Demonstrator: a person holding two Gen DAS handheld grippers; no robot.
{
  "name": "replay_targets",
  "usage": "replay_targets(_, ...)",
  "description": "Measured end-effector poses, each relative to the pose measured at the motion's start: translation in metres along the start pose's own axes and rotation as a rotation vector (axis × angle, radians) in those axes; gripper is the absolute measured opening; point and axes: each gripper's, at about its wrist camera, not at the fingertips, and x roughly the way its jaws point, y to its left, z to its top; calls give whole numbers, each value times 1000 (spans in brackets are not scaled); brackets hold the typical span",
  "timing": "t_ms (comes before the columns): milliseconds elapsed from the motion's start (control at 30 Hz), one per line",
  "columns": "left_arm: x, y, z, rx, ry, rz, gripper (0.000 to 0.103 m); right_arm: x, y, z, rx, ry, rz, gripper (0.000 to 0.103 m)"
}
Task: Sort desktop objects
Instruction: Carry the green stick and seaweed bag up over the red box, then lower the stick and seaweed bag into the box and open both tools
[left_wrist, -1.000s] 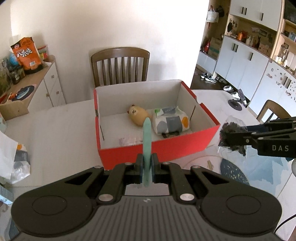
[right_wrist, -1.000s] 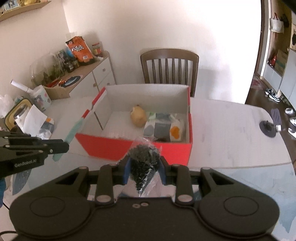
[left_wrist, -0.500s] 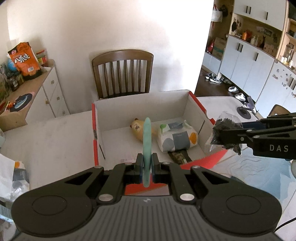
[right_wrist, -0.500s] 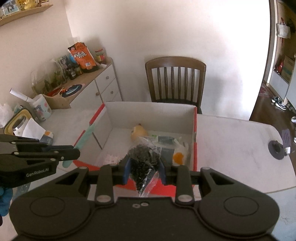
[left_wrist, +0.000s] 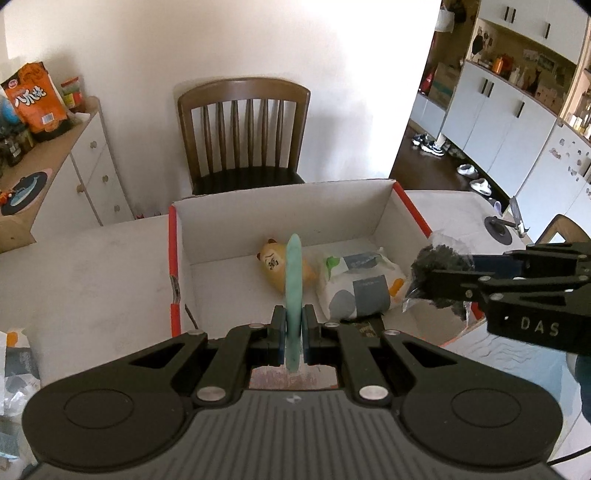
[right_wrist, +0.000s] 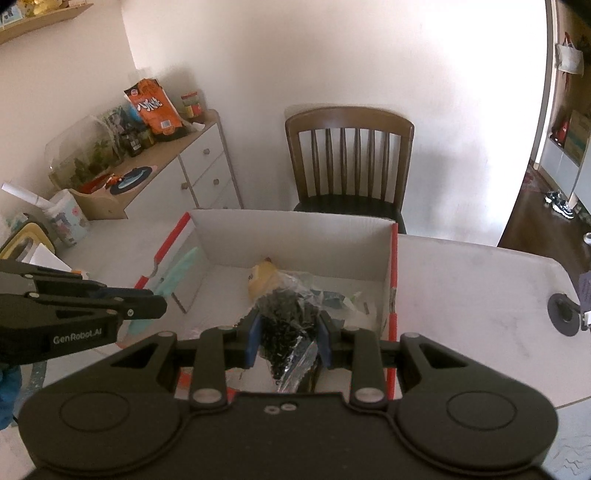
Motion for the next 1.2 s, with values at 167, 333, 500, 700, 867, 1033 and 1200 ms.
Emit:
replay_targets(167,17,1,5,4,26,-3,7,15,0,1,1,18,3,31)
replay_targets(333,35,2,8,16,54,1,7,30,1,-1,-2,36,7,31)
replay_targets(500,53,3,7,20,86,3,7,46,3,-6,-2,62,17,31)
replay_targets(700,72,5,4,18,132,5,7,62,4,-12,-3,94,24,31)
replay_targets(867,84,5,-1,24,161,9,7,73,5,-17,-13,123,26,31)
replay_targets(1033,93,4,-4,30,192,7,7,82,6,-21,-16,148,27,31)
replay_targets(1200,99,5,-6,37,212,8,7,87,6,-25,-15,163,23,31)
